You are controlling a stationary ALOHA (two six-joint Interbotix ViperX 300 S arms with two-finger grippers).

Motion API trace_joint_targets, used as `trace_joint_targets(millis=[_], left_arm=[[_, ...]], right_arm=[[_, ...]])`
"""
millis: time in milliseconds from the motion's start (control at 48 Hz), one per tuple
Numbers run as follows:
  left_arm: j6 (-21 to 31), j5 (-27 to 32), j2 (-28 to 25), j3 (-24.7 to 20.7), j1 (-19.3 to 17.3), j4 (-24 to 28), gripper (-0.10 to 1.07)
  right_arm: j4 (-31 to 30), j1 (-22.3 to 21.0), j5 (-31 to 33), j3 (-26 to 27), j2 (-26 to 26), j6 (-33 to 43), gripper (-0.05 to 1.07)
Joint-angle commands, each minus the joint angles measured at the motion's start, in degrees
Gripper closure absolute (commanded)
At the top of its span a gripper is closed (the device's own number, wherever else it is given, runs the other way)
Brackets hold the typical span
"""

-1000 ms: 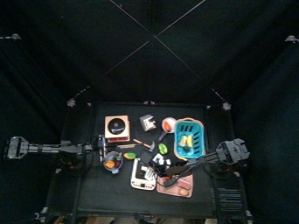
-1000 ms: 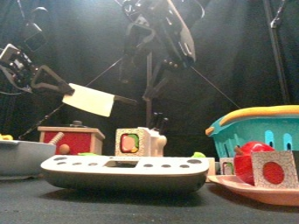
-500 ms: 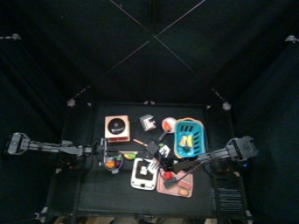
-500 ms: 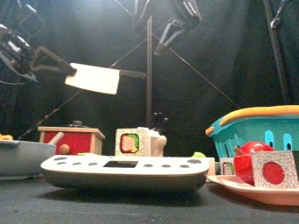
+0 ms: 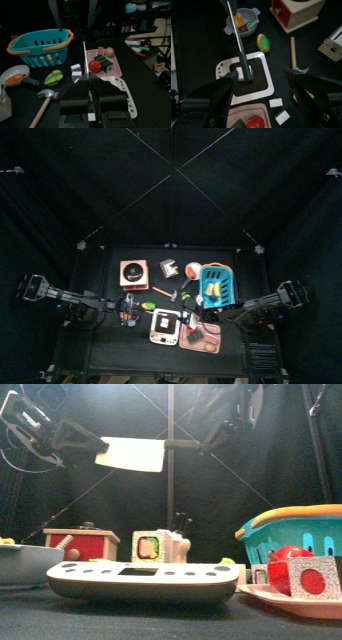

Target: Grab cleaver with both hands

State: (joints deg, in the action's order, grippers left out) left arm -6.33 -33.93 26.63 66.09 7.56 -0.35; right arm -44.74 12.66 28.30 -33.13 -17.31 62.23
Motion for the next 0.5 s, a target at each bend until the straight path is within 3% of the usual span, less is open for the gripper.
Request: trace_joint_targets(millis=[0, 479], left_arm=[[-0.18, -1.93, -1.05, -1.93, 0.53, 0.09, 0.64], [0.0, -3.16, -4.31, -2.99, 0.62, -1.32, 0.64]], right_arm=[[-1.58, -0.18, -5.54, -3.08, -2.72, 0.0, -0.01], [-2.81, -1.14, -8.79, -2.37, -0.18, -0.09, -0.01]])
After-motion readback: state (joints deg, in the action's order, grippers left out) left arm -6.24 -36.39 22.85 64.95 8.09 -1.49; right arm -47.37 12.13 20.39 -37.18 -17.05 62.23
